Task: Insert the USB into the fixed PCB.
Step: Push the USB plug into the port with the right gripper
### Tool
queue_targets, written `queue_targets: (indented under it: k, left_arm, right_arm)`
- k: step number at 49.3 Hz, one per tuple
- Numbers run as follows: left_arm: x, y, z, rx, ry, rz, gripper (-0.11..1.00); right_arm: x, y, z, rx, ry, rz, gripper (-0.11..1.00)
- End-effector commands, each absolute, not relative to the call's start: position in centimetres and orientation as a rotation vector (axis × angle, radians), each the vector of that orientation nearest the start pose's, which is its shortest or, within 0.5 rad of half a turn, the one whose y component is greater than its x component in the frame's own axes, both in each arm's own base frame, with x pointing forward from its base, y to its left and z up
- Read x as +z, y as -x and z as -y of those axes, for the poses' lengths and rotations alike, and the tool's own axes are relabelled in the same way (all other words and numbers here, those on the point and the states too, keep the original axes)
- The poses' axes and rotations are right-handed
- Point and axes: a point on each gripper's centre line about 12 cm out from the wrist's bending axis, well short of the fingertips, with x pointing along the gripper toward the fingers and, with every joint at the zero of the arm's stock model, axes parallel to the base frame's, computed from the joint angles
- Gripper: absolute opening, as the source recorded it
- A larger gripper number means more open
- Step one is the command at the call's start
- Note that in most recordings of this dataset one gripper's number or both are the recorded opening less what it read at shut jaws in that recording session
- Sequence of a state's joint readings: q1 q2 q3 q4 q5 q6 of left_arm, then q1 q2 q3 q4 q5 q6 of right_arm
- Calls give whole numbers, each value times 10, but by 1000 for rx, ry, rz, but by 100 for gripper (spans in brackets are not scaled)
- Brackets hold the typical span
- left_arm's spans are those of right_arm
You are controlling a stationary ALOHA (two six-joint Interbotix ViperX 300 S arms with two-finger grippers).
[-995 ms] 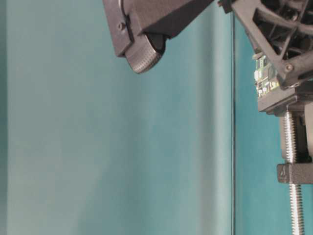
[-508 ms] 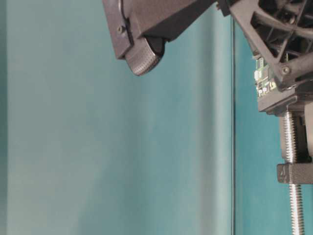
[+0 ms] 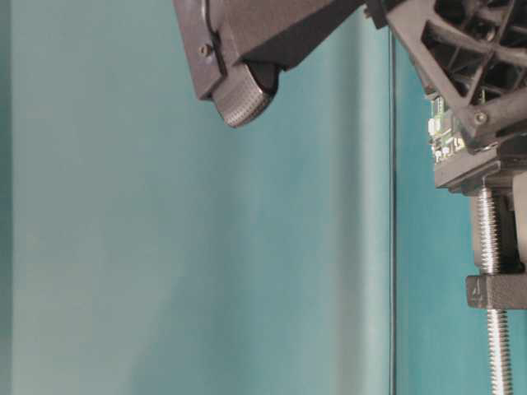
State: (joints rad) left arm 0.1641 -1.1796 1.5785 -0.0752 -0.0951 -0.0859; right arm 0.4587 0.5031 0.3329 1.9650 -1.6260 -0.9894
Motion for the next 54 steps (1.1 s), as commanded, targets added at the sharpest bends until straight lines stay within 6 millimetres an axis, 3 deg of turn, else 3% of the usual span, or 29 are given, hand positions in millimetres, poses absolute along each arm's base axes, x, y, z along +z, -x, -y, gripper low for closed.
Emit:
queue_targets:
  k: [1, 12, 37, 54]
  left_arm:
    - [148, -135, -23, 196, 189, -281, 78]
    - [148, -135, -23, 196, 189, -282, 78]
    - [149, -135, -23, 196, 189, -279, 78]
    - [148, -135, -23, 196, 189, -281, 78]
  right_arm:
    - [127, -376, -21, -1489, 51, -371, 21]
    - [126, -376, -20, -1486, 46, -375, 21]
    - [126, -369, -59, -1414, -6, -312, 21]
    - [123, -369, -55, -1421, -63, -275, 21]
